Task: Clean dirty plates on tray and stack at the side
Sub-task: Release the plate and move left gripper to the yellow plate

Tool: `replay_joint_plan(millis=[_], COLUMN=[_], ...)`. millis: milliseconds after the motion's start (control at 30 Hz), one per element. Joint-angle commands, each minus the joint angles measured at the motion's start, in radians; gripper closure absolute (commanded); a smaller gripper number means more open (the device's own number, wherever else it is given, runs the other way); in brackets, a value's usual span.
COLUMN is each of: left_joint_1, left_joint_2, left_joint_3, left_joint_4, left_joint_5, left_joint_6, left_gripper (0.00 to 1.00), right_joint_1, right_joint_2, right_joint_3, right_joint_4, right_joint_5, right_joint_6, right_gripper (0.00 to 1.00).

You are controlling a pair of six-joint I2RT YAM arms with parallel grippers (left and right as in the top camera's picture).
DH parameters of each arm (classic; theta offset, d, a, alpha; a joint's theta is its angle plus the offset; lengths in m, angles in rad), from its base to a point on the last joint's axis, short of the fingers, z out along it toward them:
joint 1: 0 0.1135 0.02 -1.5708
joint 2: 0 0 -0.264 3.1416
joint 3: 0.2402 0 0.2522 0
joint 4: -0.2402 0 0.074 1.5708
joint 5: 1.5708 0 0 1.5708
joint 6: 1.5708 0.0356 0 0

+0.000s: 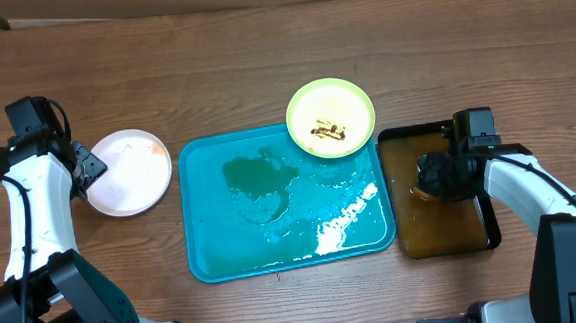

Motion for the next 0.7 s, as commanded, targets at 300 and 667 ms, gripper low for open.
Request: replay_joint_plan(millis=[300,667], left_joint_1=[-0.23,-0.649], left_joint_2=[-0.036,0.029], left_joint_3=[0.016,0.016], left_joint_4=[0.144,0.401], left_joint_5=[0.686,0.486], left_joint_6=[0.261,0.234], left_gripper=[0.25,0.2], right_joint_1=[0.007,0.007], right_joint_2=[0.022,0.022], right_joint_3=[-0.024,-0.024], right_joint_4=[-0.027,-0.037], right_joint_5=[0.013,0.013], right_joint_6=[-0.004,-0.004], right_gripper=[0.96,0.96])
